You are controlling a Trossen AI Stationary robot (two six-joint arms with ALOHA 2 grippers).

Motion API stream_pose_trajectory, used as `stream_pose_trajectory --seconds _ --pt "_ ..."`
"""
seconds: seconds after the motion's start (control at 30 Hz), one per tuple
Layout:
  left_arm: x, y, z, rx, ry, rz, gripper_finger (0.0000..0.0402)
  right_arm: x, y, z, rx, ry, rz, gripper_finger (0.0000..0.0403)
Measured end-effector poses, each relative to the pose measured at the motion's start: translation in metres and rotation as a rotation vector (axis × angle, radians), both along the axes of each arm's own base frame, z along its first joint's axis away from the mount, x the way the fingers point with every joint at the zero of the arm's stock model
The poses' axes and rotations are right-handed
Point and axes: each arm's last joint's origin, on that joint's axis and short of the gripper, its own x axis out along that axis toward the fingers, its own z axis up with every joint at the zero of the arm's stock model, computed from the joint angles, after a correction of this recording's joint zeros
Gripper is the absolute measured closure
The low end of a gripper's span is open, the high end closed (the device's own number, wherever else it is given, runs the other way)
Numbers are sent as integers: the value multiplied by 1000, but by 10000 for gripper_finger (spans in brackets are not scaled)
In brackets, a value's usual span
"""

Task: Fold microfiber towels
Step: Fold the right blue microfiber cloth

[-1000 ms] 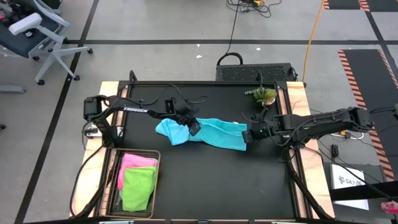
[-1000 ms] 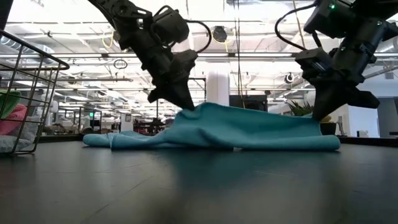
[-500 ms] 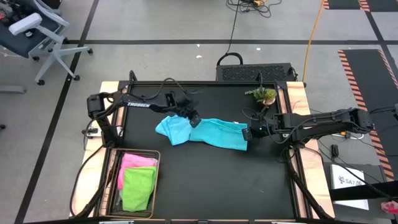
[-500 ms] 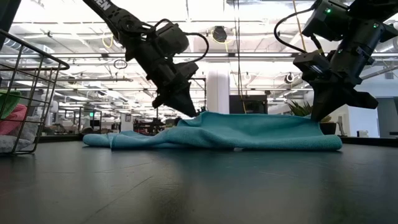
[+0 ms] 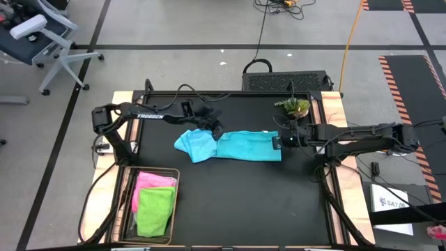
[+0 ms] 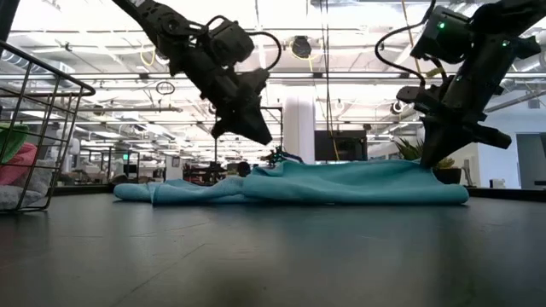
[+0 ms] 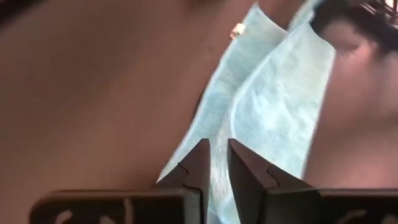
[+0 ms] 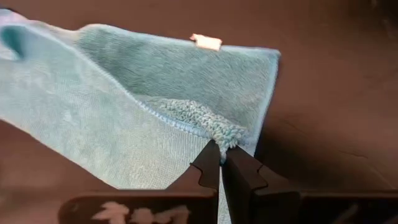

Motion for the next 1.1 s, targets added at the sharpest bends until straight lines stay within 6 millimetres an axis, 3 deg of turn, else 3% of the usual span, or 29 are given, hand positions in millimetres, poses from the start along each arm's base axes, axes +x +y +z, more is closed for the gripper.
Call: stream_pose_trajectory --seconds 0.2,0.57,0.7,0.87,1.1 --pt "3 -12 7 4 -27 -39 373 -1 -4 0 19 8 81 393" --pt "7 -30 6 -35 -22 -61 395 1 -20 4 -121 -9 70 301" --pt "10 -42 6 -80 -29 -112 399 5 -19 6 -36 -95 153 286" --pt "12 -68 3 -67 17 -194 396 5 -6 4 99 -95 256 316" --pt "13 -90 1 -6 67 -164 394 8 14 3 133 -82 335 394"
